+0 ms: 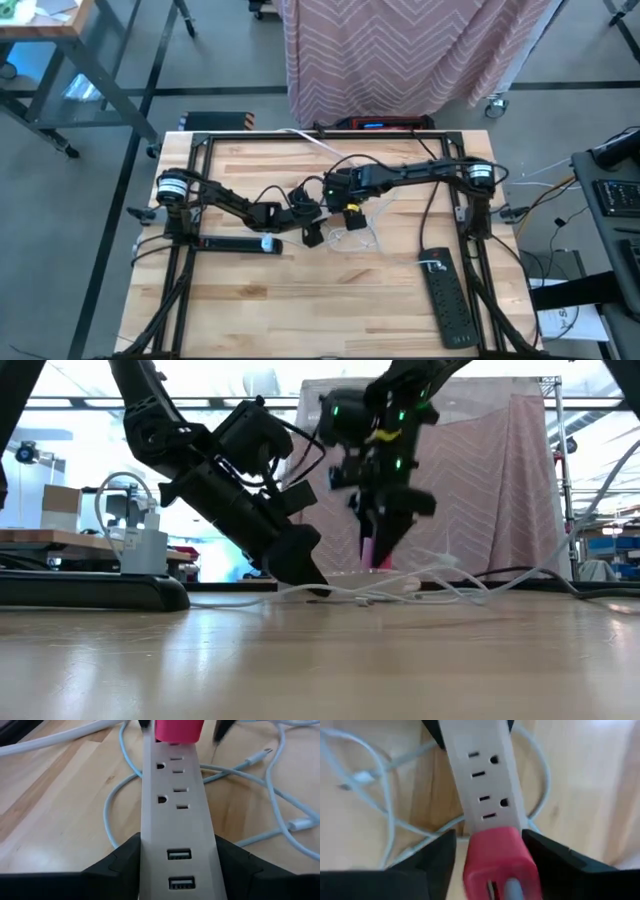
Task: Plug in charger cables
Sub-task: Insert the pink charger adapter into white outlet extension
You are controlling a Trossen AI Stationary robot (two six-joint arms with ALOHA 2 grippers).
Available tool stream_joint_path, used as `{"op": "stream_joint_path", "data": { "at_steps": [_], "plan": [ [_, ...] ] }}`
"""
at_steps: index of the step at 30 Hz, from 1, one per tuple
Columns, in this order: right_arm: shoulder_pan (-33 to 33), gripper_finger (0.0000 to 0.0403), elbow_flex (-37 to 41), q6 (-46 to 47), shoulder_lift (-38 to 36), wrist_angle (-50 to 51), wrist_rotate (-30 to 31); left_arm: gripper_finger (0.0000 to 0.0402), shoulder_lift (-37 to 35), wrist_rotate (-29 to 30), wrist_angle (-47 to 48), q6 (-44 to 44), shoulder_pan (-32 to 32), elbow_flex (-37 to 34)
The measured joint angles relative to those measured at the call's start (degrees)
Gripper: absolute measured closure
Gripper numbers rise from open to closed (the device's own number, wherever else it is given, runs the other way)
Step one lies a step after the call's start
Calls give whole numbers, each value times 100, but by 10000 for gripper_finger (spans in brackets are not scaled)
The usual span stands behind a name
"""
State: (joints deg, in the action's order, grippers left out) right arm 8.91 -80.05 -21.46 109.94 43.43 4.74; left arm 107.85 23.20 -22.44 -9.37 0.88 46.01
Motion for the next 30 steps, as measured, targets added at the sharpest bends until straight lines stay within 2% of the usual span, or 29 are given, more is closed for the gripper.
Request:
{"op": "stream_joint_path", "data": {
  "at_steps": [4,10,19,24,30],
  "plan": [
    [11,170,-20,-41,-377,131,45,225,1,43,49,-11,-19,-30],
    [13,185,-24,-72,-570,367,91,221,7,29,132,-24,-25,-22],
    [24,210,22,-113,-343,208,128,223,20,27,102,-37,-28,-45],
    [37,263,65,-161,-265,118,116,224,26,-2,60,0,-28,-52],
    [52,266,68,-229,13,60,43,222,29,-43,-56,-1,-28,-66]
  ]
}}
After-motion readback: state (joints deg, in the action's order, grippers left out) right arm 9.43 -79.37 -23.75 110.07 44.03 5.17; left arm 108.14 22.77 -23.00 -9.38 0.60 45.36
